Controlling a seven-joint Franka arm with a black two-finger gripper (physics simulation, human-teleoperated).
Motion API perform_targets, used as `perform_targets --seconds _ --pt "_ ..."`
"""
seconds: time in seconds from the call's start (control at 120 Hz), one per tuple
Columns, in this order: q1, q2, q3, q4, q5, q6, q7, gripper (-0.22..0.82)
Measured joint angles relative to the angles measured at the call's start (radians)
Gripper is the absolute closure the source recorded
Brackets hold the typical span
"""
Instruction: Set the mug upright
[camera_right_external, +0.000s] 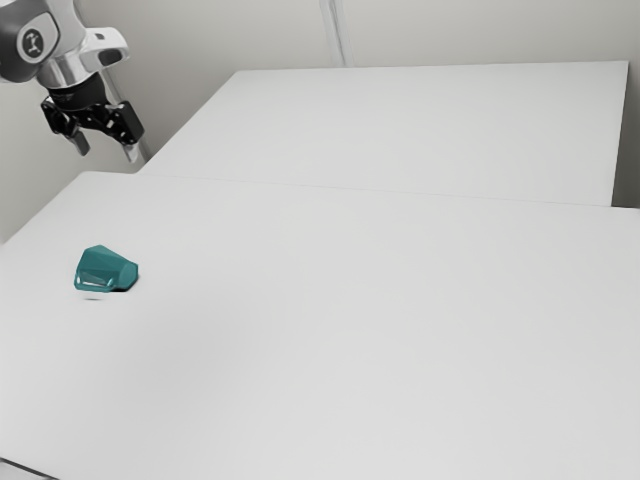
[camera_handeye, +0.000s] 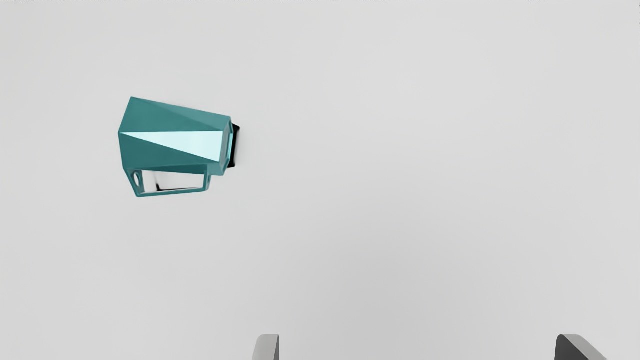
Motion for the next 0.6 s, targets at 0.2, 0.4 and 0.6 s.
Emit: perform_targets --seconds 0.2,0.4,0.6 --pt "0.030 0.005 -0.002 -0.003 -0.001 0.022 0.010 0.00" --pt "0.189 0.039 -0.002 -0.003 -0.046 0.054 0.019 0.00" --pt "0.379 0.153 0.001 0.000 -0.203 0.060 0.033 0.00"
